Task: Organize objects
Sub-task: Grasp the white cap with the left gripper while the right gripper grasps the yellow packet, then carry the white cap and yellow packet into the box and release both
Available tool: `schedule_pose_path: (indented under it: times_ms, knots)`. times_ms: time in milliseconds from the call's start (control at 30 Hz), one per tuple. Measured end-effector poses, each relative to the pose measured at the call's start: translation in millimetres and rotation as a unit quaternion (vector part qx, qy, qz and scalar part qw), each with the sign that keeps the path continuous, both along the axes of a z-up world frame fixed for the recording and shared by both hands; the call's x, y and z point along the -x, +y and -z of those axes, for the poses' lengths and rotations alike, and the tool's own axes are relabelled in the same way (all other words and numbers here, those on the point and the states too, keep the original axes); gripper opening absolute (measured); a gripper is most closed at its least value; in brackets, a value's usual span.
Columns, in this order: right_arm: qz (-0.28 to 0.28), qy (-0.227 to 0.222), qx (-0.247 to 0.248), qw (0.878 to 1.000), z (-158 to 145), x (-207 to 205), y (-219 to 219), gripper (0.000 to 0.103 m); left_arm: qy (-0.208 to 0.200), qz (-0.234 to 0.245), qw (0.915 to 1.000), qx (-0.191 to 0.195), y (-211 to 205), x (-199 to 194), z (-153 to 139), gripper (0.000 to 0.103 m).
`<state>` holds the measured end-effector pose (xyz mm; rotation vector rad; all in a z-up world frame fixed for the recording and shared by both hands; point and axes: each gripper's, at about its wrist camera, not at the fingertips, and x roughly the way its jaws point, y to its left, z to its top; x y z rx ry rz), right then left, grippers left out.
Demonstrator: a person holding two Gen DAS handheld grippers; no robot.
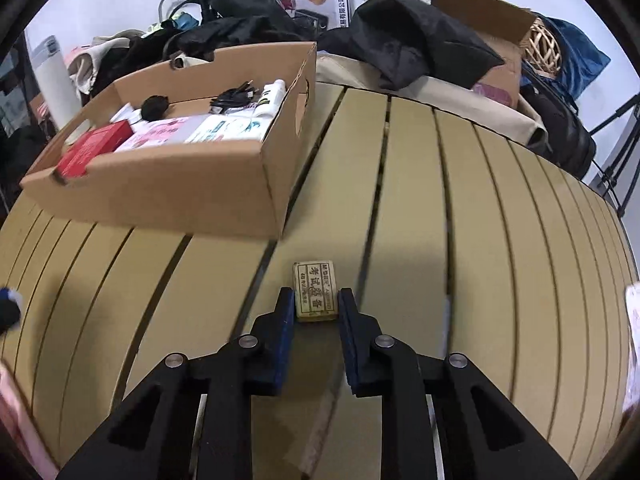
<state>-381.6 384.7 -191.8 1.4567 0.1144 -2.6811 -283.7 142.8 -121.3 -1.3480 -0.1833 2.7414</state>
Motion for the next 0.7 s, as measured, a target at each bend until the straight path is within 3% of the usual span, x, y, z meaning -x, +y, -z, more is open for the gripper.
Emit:
schedule_pose_path:
  times_ms: [267,433,700]
  knots:
    - [-0.019,0.040,0.063,0.997,-71.3,-124.6,8.1,0.024,0.020,-0.002,0.9998,0.005,-33.4,-81.6,-55.0,0.025]
    - [-0.045,0.067,0.096,0.992,-104.8,-197.1,-6.0,0.024,0.032,0.012,0.9994,0.006,-35.5,-126.7,-70.1,0.025]
    - [-0.064,0.099,0.084,0.990,-129.2,-225.2,-25.8,0.024,0.055,0.023,0.9982,-0.005,-31.9,-142.6,-83.5,0.025]
